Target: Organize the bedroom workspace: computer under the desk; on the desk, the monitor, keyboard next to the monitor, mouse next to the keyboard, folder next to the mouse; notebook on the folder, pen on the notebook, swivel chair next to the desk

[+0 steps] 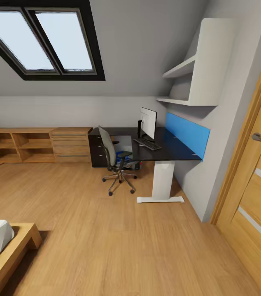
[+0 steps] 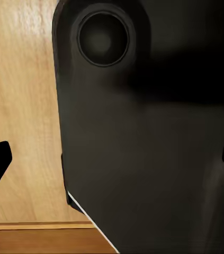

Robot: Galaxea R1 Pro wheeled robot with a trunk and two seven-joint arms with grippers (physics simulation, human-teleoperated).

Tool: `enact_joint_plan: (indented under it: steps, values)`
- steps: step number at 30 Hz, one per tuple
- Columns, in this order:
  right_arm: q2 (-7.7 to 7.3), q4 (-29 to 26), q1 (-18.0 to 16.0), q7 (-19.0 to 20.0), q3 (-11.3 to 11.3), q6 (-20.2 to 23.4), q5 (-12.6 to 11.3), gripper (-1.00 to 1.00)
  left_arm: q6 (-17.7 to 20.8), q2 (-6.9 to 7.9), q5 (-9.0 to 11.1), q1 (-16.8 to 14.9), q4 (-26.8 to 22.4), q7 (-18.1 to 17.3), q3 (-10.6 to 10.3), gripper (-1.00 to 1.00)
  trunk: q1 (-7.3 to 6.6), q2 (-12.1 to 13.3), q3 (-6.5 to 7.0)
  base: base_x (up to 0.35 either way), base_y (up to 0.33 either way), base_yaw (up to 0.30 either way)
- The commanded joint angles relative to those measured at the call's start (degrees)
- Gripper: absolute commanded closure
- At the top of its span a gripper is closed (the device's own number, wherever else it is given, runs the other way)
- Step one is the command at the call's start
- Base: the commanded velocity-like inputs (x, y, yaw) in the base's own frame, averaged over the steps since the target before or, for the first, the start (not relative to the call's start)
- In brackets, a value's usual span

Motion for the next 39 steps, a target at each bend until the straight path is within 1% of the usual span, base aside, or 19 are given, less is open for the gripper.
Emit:
enact_joint_plan:
  steps: [1,4,7,16,20,24,25,26,27,28,29,30,31,34,35,37,38,39]
  values:
    - [0.00,0.0,0.0,0.0,0.0,0.0,0.0,-1.00,0.0,0.00,0.0,0.0,0.0,0.0,0.0,-1.00,0.00,0.0,-0.03,0.000,0.000,0.000]
    - [0.69,-0.4,-0.7,-0.2,-0.1,0.0,-0.1,-1.00,0.0,-0.88,-0.1,0.0,-0.6,0.1,0.0,-1.00,-0.66,1.2,0.51,0.000,0.000,0.000]
    - [1.07,-0.7,-1.2,-0.3,-0.3,-0.6,-0.1,-1.00,-0.1,-1.28,-0.2,0.1,-1.0,0.0,-0.1,-1.00,-1.31,2.4,1.05,0.000,0.000,0.000]
    - [0.97,-1.1,-1.5,-0.4,-0.4,-3.4,-0.2,-1.00,-0.2,-1.14,-0.3,0.1,-1.3,-0.1,-0.1,-1.00,-3.29,6.0,2.67,0.000,0.000,0.000]
    - [0.95,-1.1,-1.5,-0.3,-0.2,-4.7,-0.1,-1.00,-0.3,-1.13,0.3,0.1,-1.4,0.2,0.2,-1.00,-4.17,7.6,3.39,0.000,0.000,0.000]
    - [1.37,-2.0,-1.5,-0.4,-0.2,-6.0,-0.5,-1.00,-1.6,-1.28,1.6,0.1,-2.7,0.4,0.4,-1.00,-5.05,9.2,4.10,0.000,0.000,0.000]
    - [1.43,-4.1,-1.5,-0.4,-0.2,-24.0,-0.5,-1.00,-9.0,-1.30,3.1,0.1,-10.4,0.4,0.4,-1.00,-5.27,9.6,4.28,0.000,0.000,0.000]
    - [1.56,-5.8,-1.5,-0.4,-0.2,-25.7,-0.5,-1.00,-10.9,-1.41,4.0,0.1,-11.7,0.4,0.4,-1.00,-5.49,10.0,4.46,0.000,0.000,0.000]
    - [1.65,-6.7,-1.5,-0.4,-0.2,-26.4,-0.6,-1.00,-11.8,-1.53,4.3,0.1,-12.5,0.4,0.4,-1.00,-5.71,10.4,4.64,0.000,0.000,0.000]
    - [1.82,-8.4,-1.5,-0.5,-0.3,-27.6,-0.6,-1.00,-13.2,-1.88,4.9,0.1,-14.5,0.4,0.4,-1.00,-5.93,10.8,4.82,0.000,0.000,0.000]
    - [1.88,-9.2,-1.5,-0.6,-0.3,-28.1,-0.6,-1.00,-13.7,-2.07,5.1,0.1,-15.6,0.4,0.4,-1.00,-6.15,11.2,5.00,0.000,0.000,0.000]
    - [1.94,-11.0,-1.6,-1.1,-0.3,-28.8,-0.6,-1.00,-14.4,-2.37,5.4,0.1,-17.8,0.4,0.4,-1.00,-6.37,11.6,5.18,0.000,0.000,0.000]
    - [1.99,-13.3,-1.6,-1.8,-0.3,-29.3,-0.6,-1.00,-14.9,-2.56,5.6,0.1,-19.9,0.4,0.4,-1.00,-6.59,12.0,5.36,0.000,0.000,0.000]
    - [2.04,-19.7,-1.8,-4.3,-0.3,-29.8,-0.7,-1.00,-15.6,-2.71,5.8,0.0,-25.1,0.4,0.4,-1.00,-6.59,12.0,5.36,0.000,0.000,0.000]
    - [2.03,-20.8,-1.9,-4.7,-0.3,-29.8,-0.7,-1.00,-15.6,-2.70,5.8,0.0,-26.0,0.4,0.4,-1.00,-6.59,12.0,5.36,0.000,0.000,0.000]
    - [1.91,-24.8,-3.1,-5.9,-0.5,-30.6,-0.8,-1.00,-15.8,-2.63,6.0,0.0,-28.2,0.4,0.5,-1.00,-6.59,12.0,5.36,0.000,0.000,0.000]
    - [1.74,-26.6,-4.0,-6.5,-1.0,-31.6,-1.2,-1.00,-15.9,-2.60,6.2,0.0,-28.7,0.4,0.7,-1.00,-6.59,12.0,5.36,0.000,0.000,0.000]
    - [1.71,-27.2,-4.3,-6.7,-1.4,-32.1,-1.6,-1.00,-15.9,-2.59,6.3,0.0,-28.9,0.4,0.9,-1.00,-6.59,12.0,5.36,0.000,0.000,0.000]
